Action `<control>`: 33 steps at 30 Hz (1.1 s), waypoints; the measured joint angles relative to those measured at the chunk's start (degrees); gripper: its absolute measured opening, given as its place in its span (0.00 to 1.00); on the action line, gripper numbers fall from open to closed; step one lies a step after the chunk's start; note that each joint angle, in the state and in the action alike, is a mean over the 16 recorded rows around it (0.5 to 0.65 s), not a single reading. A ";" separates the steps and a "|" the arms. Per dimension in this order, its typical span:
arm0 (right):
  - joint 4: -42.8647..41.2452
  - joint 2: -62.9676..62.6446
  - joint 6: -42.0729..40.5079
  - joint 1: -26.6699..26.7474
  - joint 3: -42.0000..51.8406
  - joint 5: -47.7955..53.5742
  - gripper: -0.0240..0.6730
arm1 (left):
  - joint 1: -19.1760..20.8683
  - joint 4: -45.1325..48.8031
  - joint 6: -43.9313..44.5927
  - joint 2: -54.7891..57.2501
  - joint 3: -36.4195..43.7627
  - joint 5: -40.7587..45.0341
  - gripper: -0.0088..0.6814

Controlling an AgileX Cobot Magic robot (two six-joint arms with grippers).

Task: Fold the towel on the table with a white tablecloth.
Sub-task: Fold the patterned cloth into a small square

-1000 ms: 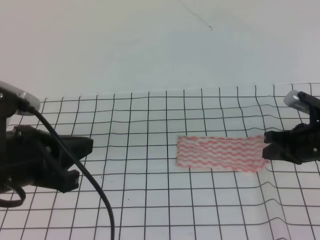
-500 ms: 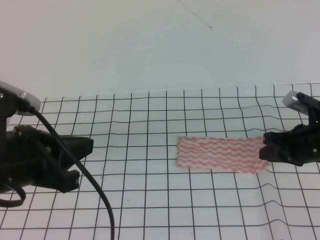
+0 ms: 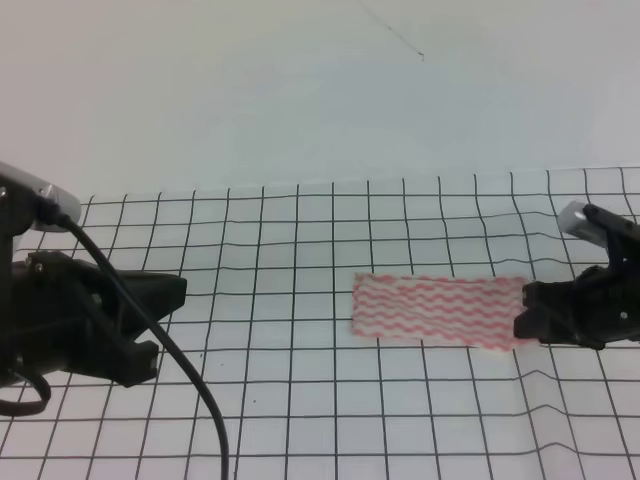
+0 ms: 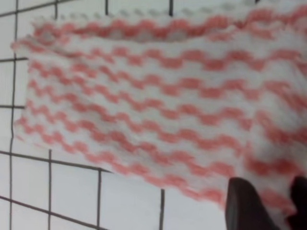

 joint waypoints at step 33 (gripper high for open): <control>0.42 9.34 -3.00 10.34 -16.85 6.86 0.05 | 0.00 1.18 -0.16 0.00 0.00 0.26 0.01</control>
